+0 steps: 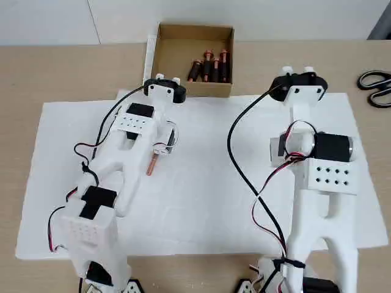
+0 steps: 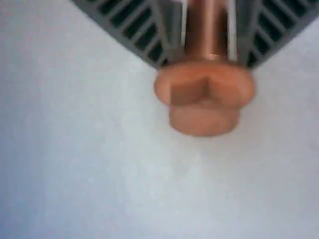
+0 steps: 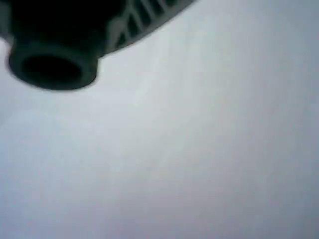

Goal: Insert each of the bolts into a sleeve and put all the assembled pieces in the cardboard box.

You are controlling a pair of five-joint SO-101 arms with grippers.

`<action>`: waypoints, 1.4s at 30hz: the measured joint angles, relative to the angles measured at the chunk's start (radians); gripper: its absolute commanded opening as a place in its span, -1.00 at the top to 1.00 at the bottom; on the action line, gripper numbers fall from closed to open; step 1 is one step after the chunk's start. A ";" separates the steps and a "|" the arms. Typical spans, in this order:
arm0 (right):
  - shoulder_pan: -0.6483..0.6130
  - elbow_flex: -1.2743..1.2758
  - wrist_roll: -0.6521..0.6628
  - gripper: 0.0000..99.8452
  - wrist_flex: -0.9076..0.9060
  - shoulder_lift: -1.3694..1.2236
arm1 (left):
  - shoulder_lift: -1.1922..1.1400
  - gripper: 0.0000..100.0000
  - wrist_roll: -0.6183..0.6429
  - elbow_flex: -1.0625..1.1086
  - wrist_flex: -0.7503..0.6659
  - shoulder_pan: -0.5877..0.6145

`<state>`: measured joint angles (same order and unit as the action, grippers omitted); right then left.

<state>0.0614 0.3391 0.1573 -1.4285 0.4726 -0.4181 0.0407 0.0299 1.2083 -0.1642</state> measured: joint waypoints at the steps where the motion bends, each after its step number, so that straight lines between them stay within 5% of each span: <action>1: 0.000 0.000 0.000 0.99 0.000 0.000 | -0.003 0.90 0.000 -0.003 0.000 0.000; 10: 0.000 0.000 0.000 0.99 0.000 0.000 | -0.011 0.99 0.000 -0.110 0.069 0.000; 23: 0.000 -0.130 0.000 0.99 -0.104 0.071 | -0.011 0.99 0.000 -0.666 0.505 0.002; 35: -0.005 -0.209 0.000 0.99 -0.224 0.526 | 0.249 0.99 0.000 -0.750 0.526 -0.020; 42: -0.006 0.017 0.000 0.99 -0.180 0.721 | 0.483 0.99 0.058 -0.720 0.526 -0.075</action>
<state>0.0552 0.3560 0.1573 -1.6080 1.1937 0.0652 0.0990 -0.6897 1.7346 -0.2394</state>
